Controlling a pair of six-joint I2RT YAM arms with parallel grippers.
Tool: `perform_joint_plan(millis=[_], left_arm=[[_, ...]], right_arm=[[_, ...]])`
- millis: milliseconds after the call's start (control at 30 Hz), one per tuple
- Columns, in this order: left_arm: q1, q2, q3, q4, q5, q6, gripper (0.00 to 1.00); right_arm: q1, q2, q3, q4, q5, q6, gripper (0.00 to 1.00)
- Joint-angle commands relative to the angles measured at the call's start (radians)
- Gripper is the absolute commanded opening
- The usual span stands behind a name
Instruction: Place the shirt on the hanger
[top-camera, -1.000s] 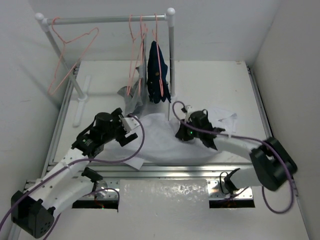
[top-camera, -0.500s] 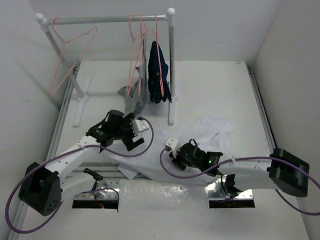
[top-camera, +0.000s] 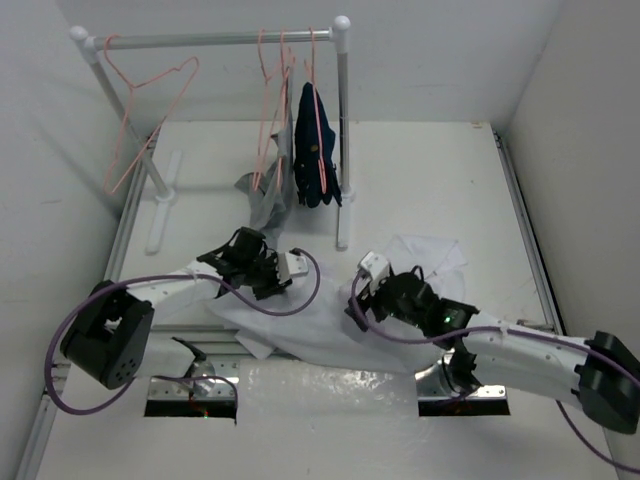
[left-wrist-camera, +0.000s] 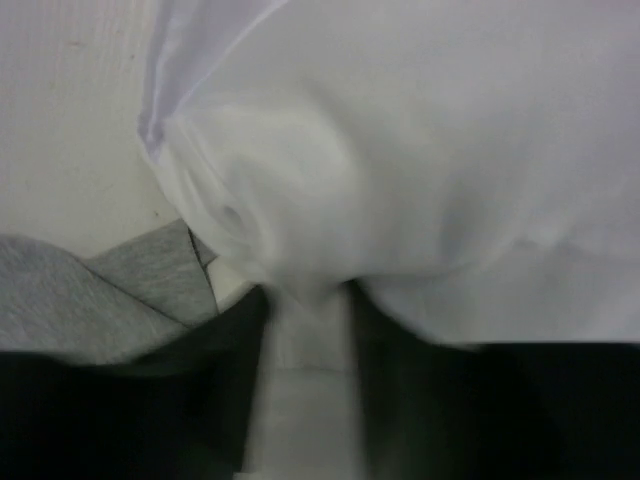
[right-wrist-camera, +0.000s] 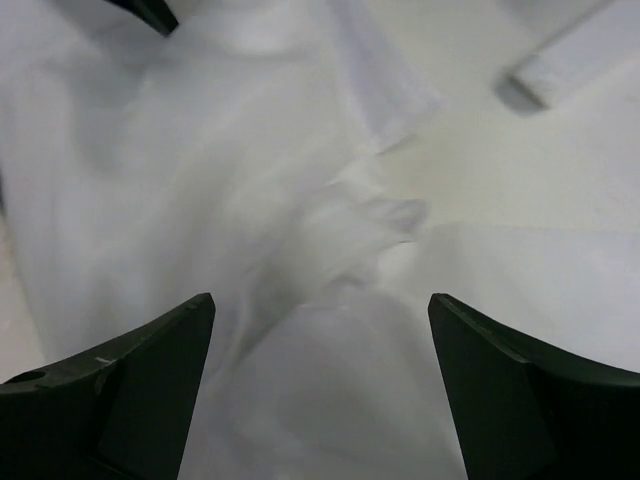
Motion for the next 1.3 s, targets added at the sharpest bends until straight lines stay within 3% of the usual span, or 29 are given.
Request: perform_joint_plan(millis=[0, 233, 367, 667, 733, 767, 833, 867, 900, 967, 1100, 1267], left_arm=[[-0.008, -0.043, 0.001, 0.017, 0.057, 0.025, 0.00], [-0.008, -0.249, 0.070, -0.074, -0.007, 0.014, 0.00], [-0.014, -0.386, 0.127, -0.133, -0.044, 0.046, 0.00], [-0.020, -0.425, 0.159, -0.225, -0.013, 0.075, 0.00], [-0.020, -0.429, 0.173, -0.233, 0.000, 0.075, 0.00], [-0.020, -0.431, 0.177, -0.239, 0.005, 0.075, 0.00], [-0.019, -0.438, 0.193, -0.254, 0.005, 0.075, 0.00], [-0.018, -0.443, 0.199, -0.266, 0.001, 0.078, 0.00], [-0.018, -0.446, 0.205, -0.271, -0.007, 0.078, 0.00], [-0.018, -0.454, 0.239, -0.274, -0.064, 0.063, 0.00], [-0.019, -0.463, 0.347, -0.273, -0.215, 0.034, 0.00], [-0.018, -0.457, 0.527, -0.228, -0.298, -0.023, 0.00]], right_arm=[[-0.172, -0.055, 0.074, -0.038, -0.096, 0.094, 0.88], [-0.344, 0.059, 0.219, -0.090, -0.233, 0.192, 0.88], [-0.358, 0.241, 0.302, -0.053, -0.326, 0.324, 0.84], [-0.343, 0.460, 0.302, -0.019, -0.324, 0.405, 0.75], [-0.343, 0.498, 0.301, -0.015, -0.321, 0.415, 0.65], [-0.343, 0.515, 0.299, -0.003, -0.327, 0.422, 0.49], [-0.343, 0.549, 0.293, 0.039, -0.377, 0.424, 0.27], [-0.343, 0.541, 0.290, 0.053, -0.385, 0.422, 0.07], [-0.343, 0.524, 0.288, 0.050, -0.359, 0.421, 0.00], [-0.344, 0.460, 0.295, 0.022, -0.280, 0.377, 0.00], [-0.357, 0.183, 0.408, -0.122, 0.051, 0.210, 0.00], [-0.384, 0.017, 0.604, -0.187, 0.192, 0.079, 0.00]])
